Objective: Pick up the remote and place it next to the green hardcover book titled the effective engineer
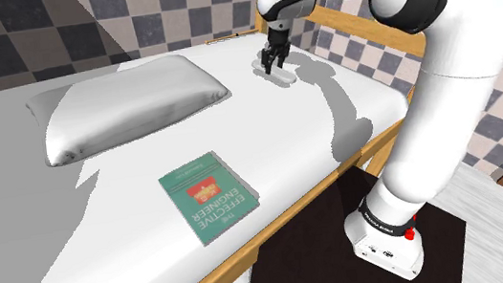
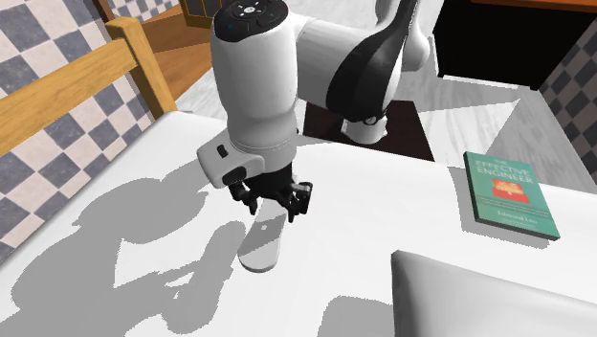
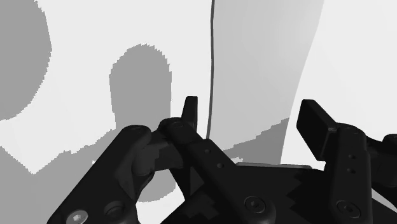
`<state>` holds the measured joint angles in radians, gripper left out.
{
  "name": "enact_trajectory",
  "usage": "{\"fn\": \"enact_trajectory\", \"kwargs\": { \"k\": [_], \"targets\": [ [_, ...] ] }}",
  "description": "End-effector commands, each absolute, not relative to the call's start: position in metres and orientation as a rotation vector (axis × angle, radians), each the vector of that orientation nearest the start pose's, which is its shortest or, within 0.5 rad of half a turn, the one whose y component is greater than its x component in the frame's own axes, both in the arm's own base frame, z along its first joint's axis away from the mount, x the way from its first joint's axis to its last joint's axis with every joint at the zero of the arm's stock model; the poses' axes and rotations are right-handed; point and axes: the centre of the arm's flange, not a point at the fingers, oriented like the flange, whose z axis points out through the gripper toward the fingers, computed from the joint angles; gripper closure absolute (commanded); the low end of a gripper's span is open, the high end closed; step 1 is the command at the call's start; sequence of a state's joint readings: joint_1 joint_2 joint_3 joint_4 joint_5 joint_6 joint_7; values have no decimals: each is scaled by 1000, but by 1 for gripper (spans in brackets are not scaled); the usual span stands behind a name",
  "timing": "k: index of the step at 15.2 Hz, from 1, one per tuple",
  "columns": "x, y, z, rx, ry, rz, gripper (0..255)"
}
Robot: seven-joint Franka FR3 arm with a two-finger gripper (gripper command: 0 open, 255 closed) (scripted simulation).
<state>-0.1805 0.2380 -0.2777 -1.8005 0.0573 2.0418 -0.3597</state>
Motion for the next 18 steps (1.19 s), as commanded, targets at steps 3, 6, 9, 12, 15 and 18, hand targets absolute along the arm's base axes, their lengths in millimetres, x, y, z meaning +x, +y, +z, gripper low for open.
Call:
{"fn": "enact_trajectory", "kwargs": {
  "k": [3,6,9,12,15,18],
  "targets": [
    [556,-211,421,-3154,185,-11,255],
    [550,-172,421,-3154,185,-11,255],
    [543,-133,421,-3154,185,-11,255],
    [537,-94,421,-3154,185,-11,255],
    [530,-55,421,-3154,185,-11,255],
    [524,-16,422,-3154,185,-11,255]
  ]
}}
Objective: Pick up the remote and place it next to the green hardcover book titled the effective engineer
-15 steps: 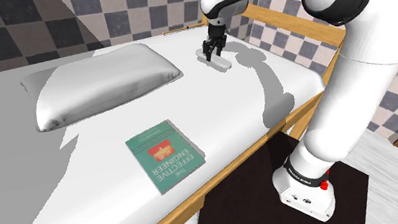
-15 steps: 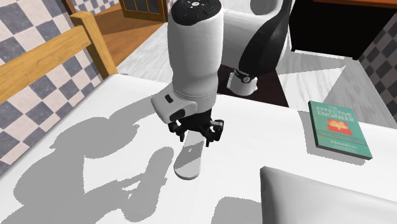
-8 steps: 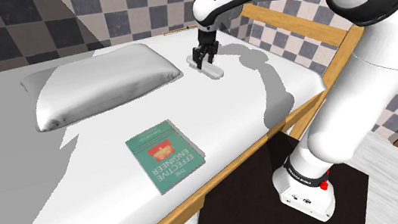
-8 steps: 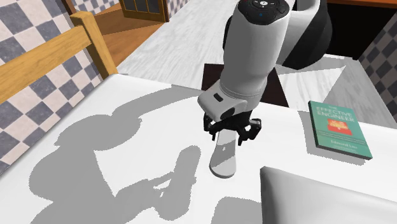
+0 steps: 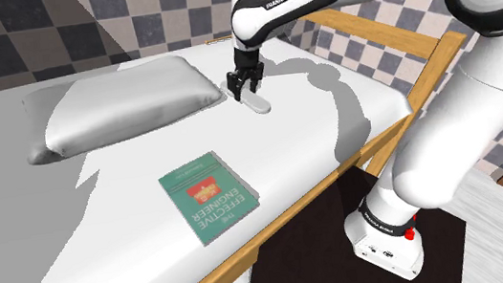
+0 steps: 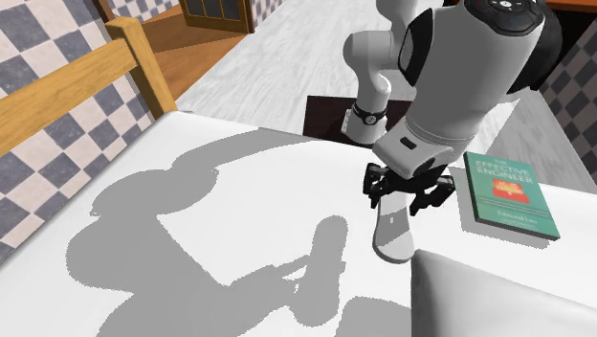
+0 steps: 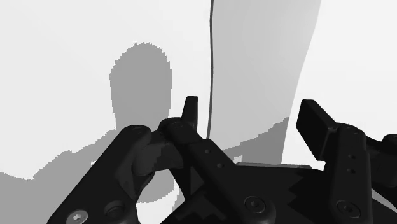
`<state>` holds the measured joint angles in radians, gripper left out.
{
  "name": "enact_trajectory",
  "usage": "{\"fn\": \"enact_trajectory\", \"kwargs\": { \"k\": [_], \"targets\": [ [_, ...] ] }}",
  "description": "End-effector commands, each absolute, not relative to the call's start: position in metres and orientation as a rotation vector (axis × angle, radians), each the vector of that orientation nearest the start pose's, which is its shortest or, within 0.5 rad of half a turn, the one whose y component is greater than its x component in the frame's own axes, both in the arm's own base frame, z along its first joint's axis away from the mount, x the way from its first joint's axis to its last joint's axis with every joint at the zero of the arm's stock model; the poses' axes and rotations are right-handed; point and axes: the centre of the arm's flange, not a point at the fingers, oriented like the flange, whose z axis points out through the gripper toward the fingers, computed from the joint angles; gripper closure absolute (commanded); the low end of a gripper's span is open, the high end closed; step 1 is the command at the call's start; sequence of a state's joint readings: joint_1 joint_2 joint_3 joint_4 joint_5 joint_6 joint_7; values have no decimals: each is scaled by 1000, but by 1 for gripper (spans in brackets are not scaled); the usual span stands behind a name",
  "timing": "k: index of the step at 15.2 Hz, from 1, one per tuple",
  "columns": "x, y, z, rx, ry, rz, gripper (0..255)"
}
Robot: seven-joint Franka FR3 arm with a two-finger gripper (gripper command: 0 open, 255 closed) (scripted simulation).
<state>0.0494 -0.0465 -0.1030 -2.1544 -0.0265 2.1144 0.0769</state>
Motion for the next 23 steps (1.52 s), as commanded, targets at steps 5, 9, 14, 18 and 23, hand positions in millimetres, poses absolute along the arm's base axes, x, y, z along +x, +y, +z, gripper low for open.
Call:
{"fn": "enact_trajectory", "kwargs": {
  "k": [5,9,14,18,23],
  "targets": [
    [513,49,422,-3154,185,-11,255],
    [505,101,422,-3154,185,-11,255],
    [494,167,422,-3154,185,-11,255],
    [485,219,422,-3154,185,-11,255],
    [475,284,423,-3154,185,-11,255]
  ]
}}
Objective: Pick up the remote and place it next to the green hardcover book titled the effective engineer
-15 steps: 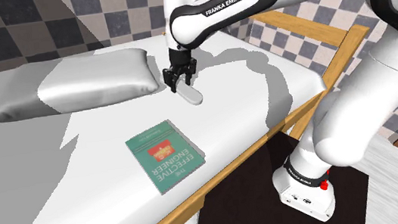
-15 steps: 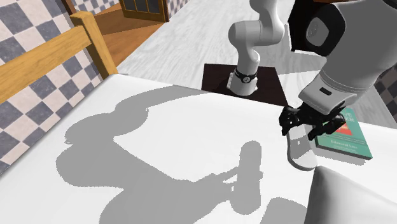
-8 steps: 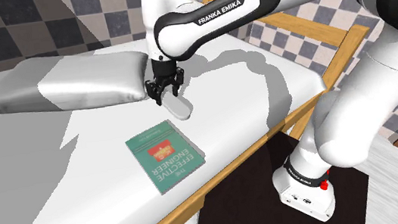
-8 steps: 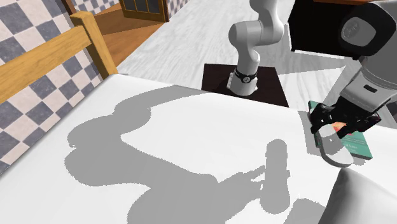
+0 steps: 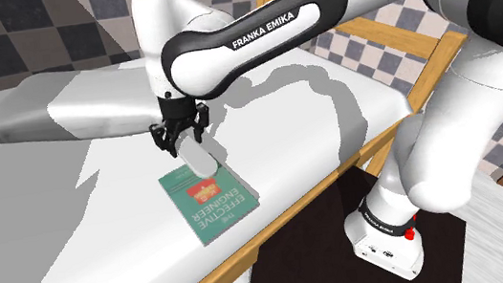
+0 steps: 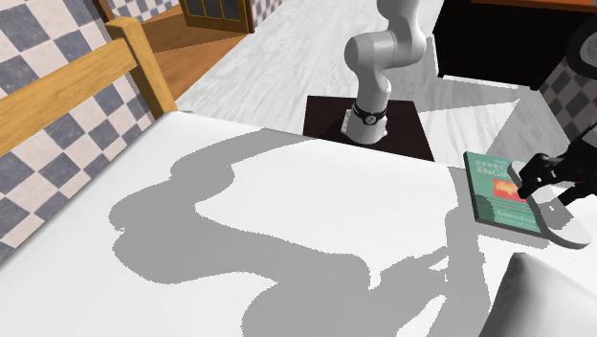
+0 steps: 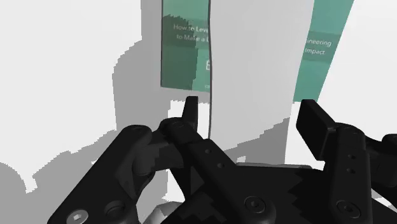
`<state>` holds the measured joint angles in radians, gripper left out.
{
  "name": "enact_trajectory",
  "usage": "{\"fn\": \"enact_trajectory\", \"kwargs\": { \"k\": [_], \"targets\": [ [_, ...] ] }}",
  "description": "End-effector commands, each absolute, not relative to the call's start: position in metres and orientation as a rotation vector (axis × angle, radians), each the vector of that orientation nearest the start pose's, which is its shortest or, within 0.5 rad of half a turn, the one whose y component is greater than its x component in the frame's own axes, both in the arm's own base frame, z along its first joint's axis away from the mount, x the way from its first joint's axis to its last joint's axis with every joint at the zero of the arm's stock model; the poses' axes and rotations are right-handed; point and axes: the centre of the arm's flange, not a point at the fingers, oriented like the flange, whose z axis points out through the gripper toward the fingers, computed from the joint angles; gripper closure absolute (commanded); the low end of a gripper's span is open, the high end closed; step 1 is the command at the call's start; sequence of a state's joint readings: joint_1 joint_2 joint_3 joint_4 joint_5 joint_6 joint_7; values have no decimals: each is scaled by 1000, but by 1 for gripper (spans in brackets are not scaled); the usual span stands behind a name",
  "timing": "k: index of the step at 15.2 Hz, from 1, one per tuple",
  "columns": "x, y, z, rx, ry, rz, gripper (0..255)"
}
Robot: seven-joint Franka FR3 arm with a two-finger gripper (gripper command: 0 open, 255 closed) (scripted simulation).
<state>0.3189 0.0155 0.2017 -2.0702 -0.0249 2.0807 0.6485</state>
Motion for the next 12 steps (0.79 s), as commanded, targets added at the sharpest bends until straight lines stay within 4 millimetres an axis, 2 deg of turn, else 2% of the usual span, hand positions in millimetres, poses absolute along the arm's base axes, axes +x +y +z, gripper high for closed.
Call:
{"fn": "enact_trajectory", "kwargs": {
  "k": [1,12],
  "targets": [
    [473,297,423,-3154,185,-11,255],
    [449,440,423,-3154,185,-11,255]
  ]
}}
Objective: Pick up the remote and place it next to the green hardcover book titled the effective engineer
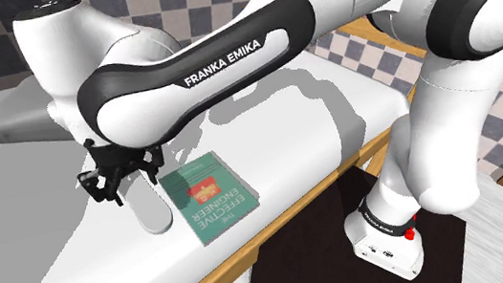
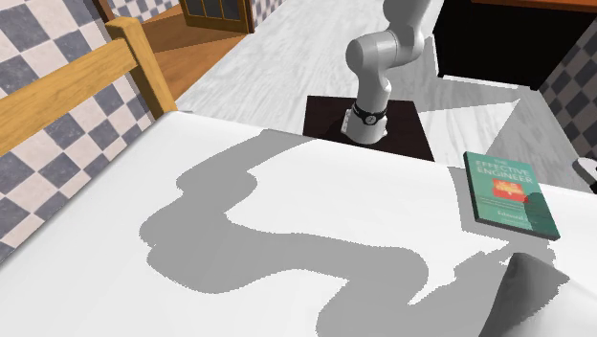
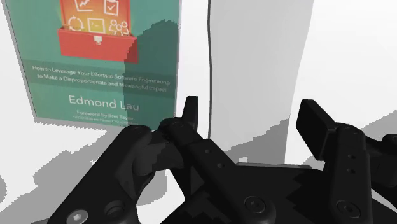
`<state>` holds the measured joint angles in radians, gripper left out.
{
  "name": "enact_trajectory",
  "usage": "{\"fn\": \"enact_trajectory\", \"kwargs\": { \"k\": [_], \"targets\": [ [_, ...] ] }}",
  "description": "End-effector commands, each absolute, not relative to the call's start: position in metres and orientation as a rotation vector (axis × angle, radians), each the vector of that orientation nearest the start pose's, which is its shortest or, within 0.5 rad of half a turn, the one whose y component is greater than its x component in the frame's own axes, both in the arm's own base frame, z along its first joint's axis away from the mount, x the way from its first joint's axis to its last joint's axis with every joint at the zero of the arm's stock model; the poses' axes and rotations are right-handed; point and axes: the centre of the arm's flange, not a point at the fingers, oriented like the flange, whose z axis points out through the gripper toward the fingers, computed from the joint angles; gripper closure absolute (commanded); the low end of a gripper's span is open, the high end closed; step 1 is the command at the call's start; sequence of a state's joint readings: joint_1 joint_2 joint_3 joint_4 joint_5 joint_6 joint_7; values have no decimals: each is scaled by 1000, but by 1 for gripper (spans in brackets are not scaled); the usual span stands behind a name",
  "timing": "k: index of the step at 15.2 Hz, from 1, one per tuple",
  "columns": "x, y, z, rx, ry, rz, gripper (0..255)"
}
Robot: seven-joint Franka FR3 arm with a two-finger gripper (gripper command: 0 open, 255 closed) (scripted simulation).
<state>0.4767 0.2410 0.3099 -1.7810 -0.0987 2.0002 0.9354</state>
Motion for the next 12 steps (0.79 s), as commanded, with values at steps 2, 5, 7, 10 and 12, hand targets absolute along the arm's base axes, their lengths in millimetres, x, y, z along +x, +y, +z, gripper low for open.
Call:
{"fn": "enact_trajectory", "kwargs": {
  "k": [2,5,7,10,12],
  "targets": [
    [445,466,423,-3154,185,-11,255],
    [438,505,423,-3154,185,-11,255],
    [434,531,423,-3154,185,-11,255],
    [431,550,413,-3154,185,-11,255],
    [431,550,402,-3154,185,-11,255]
  ]
}}
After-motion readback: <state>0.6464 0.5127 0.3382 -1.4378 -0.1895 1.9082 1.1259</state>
